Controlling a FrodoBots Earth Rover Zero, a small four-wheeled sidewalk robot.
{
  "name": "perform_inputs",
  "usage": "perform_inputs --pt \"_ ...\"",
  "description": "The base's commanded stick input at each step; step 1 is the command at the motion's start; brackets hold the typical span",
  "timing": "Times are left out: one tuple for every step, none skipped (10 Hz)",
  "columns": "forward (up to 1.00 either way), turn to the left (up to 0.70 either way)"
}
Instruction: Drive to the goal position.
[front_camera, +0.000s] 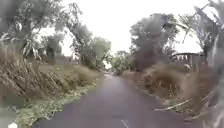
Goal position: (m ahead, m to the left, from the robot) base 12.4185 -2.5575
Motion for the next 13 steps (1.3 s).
perform_inputs --pt "0.85 0.0" --pt "0.85 0.0" --pt "0.85 0.0" --pt "0.85 0.0" --pt "0.85 0.0" --pt "0.85 0.0" --pt "0.85 0.0" --pt "0.85 0.0" --pt "0.85 0.0" --pt "0.85 0.0" --pt "0.85 0.0" --pt "0.85 -0.34" --pt "0.85 -0.34"
